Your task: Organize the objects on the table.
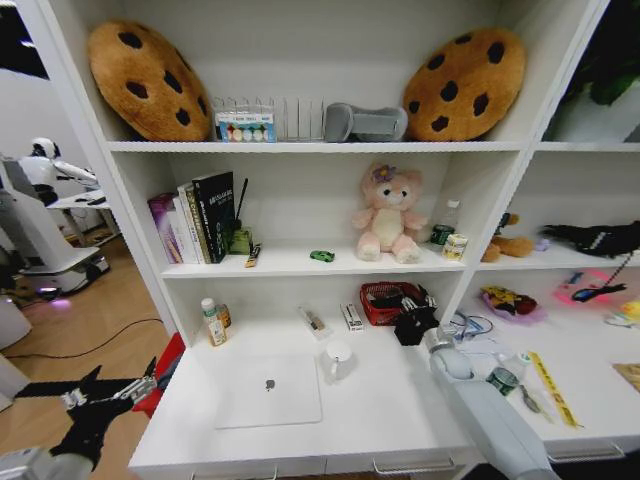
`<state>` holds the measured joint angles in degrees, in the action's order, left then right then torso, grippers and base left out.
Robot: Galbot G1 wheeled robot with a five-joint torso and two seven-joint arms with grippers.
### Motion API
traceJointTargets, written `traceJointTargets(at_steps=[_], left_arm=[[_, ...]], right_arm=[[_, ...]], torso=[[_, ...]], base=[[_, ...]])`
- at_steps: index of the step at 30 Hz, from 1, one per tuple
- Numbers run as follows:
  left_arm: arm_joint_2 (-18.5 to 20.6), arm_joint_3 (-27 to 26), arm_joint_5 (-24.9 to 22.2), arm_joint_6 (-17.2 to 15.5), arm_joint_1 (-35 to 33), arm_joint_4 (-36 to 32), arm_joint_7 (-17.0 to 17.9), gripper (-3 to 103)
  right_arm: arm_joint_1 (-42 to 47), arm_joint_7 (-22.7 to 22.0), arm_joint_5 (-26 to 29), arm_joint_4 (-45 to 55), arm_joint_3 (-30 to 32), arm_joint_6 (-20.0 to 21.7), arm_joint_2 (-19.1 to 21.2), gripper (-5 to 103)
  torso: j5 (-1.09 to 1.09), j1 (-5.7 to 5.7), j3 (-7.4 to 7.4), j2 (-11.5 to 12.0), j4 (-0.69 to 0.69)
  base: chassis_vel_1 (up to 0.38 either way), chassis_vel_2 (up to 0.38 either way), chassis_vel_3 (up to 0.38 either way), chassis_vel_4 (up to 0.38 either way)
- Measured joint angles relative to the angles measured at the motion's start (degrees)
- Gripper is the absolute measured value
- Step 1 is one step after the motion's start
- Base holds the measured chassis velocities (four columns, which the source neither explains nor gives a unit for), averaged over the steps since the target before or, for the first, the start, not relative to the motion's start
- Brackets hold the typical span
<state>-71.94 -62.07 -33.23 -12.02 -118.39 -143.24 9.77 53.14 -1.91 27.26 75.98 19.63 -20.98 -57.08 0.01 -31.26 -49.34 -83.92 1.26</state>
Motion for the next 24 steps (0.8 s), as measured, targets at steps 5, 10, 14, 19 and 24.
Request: traceJointTargets(at_steps=[5, 10, 14, 19, 24], left_arm=[[0.0, 0.0, 0.0, 0.0, 0.0, 0.0, -0.01, 100], [0.0, 0.0, 0.0, 0.0, 0.0, 0.0, 0.0, 100], [0.0, 0.0, 0.0, 0.0, 0.0, 0.0, 0.0, 100], [0.0, 0.0, 0.0, 0.0, 0.0, 0.0, -0.01, 100], [0.0, 0.0, 0.0, 0.0, 0.0, 0.0, 0.0, 100]], right_arm=[[7.68, -3.85, -0.07, 10.48, 2.65, 5.77, 2.16, 96], [15.64, -5.81, -0.16, 19.38, 6.34, 6.78, 2.88, 100], [21.62, -6.84, 4.7, 24.63, 8.4, 11.02, 3.83, 100], [28.02, -4.07, 12.2, 29.52, 13.56, 17.72, 6.41, 100], [31.05, -2.22, 11.11, 29.68, 17.15, 16.21, 6.31, 100]], torso=[[-0.01, 0.0, 0.01, -0.01, 0.02], [-0.01, 0.01, 0.01, -0.01, 0.0], [0.0, 0.01, 0.01, -0.01, 0.0], [-0.03, 0.01, 0.01, -0.02, 0.02], [-0.01, 0.01, 0.01, -0.01, 0.01]], base=[[0.0, 0.0, 0.0, 0.0], [0.0, 0.0, 0.0, 0.0], [0.0, 0.0, 0.0, 0.0], [0.0, 0.0, 0.0, 0.0], [0.0, 0.0, 0.0, 0.0]])
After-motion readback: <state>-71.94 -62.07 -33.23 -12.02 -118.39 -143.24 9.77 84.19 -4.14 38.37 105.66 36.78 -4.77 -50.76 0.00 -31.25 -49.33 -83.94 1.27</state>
